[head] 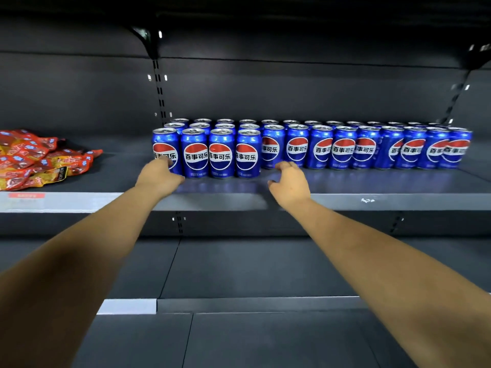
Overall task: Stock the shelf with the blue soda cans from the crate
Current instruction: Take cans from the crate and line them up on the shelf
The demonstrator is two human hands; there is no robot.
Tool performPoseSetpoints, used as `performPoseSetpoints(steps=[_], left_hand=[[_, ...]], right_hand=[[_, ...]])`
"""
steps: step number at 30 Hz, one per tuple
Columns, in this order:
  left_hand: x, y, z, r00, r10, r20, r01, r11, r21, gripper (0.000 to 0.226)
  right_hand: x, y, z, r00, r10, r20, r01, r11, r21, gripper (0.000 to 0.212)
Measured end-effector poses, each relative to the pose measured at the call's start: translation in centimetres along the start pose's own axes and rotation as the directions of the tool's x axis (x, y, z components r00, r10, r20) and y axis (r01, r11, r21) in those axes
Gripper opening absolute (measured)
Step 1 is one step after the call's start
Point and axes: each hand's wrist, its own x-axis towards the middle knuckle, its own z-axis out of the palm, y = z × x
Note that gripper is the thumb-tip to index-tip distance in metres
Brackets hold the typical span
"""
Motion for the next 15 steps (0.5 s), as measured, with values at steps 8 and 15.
performPoseSetpoints(steps=[8, 15], left_hand=[[-8.8, 3.8, 1.3, 0.969, 0.245, 0.04, -0.247, 0.944, 0.22, 0.053], [-17.5, 6.9, 3.2, 0.952, 0.302, 0.05, -0.305, 0.925, 0.225, 0.051]], right_hand=[[-6.0, 3.1, -6.4, 0.996, -0.085, 0.011, 0.086, 0.996, -0.005, 0.06], [-11.8, 7.0, -10.2, 0.995, -0.076, 0.065, 0.073, 0.996, 0.052, 0.067]])
